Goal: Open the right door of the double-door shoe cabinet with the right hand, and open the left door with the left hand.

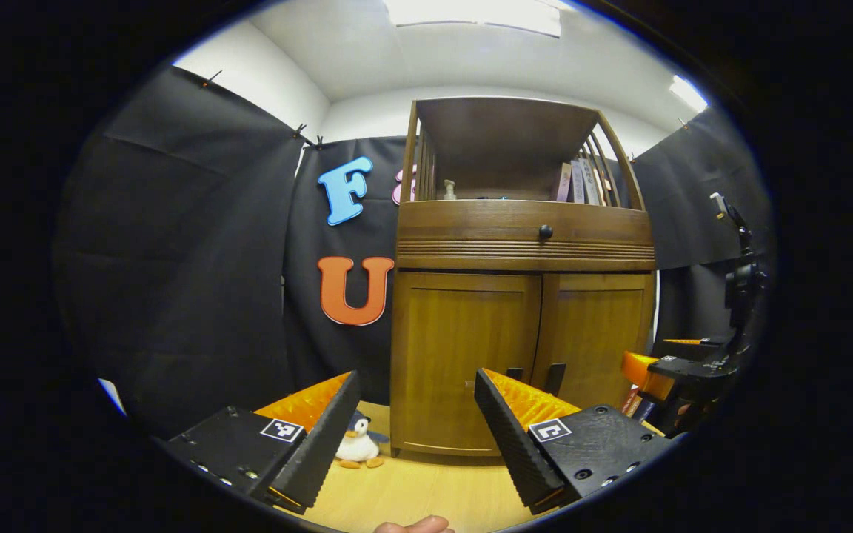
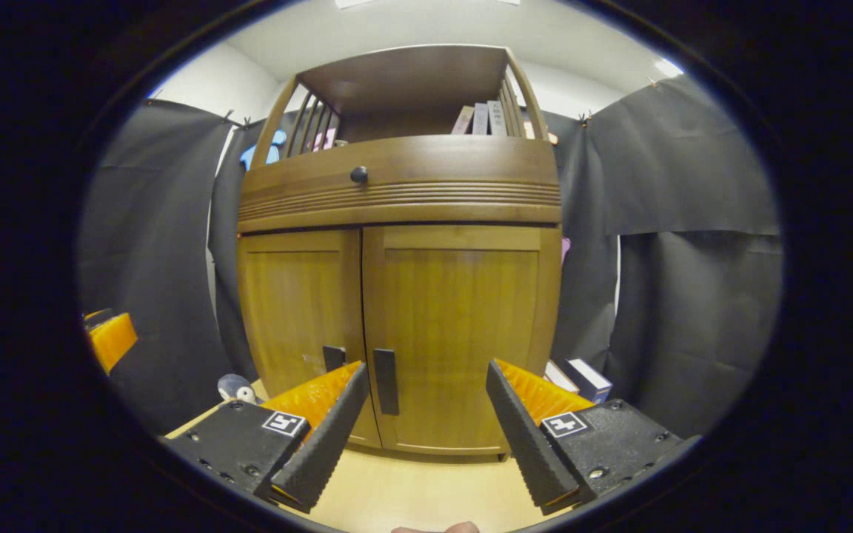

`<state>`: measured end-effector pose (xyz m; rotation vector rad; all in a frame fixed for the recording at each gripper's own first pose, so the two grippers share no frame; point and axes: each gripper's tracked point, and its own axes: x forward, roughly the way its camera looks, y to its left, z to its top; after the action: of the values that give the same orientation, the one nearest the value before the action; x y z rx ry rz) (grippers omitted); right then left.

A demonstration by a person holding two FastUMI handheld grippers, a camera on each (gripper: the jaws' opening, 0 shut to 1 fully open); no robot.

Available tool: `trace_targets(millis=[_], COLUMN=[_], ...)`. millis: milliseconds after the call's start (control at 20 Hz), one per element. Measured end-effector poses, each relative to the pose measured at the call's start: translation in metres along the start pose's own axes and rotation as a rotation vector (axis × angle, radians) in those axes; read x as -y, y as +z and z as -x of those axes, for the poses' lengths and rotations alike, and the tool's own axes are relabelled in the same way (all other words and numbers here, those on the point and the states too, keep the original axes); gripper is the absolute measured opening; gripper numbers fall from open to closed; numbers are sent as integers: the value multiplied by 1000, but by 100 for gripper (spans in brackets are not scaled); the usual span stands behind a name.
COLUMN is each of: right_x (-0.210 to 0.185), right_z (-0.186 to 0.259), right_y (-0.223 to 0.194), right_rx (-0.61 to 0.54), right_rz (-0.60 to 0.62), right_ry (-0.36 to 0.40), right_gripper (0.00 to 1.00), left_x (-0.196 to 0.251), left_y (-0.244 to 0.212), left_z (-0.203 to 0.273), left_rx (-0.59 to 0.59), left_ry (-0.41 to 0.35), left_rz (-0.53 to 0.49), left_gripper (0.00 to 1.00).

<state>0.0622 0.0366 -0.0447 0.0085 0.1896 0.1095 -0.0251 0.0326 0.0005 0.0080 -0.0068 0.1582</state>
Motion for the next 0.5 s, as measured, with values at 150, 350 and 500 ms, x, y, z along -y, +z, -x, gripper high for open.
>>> trace_targets(millis=[150, 350, 500], right_x=[-12, -24, -36], right_z=[-22, -57, -82], right_y=[-5, -22, -29], right_rx=[-27, -80, -103], right_rz=[8, 19, 24], right_ry=[10, 4, 18], right_gripper=[100, 100, 100], left_x=[-15, -42, -61], left_y=[0, -6, -9], left_z=[5, 9, 14], left_rx=[6, -16, -25], left_ry=[41, 117, 170], left_rz=[-15, -26, -2], left_gripper=[95, 95, 94])
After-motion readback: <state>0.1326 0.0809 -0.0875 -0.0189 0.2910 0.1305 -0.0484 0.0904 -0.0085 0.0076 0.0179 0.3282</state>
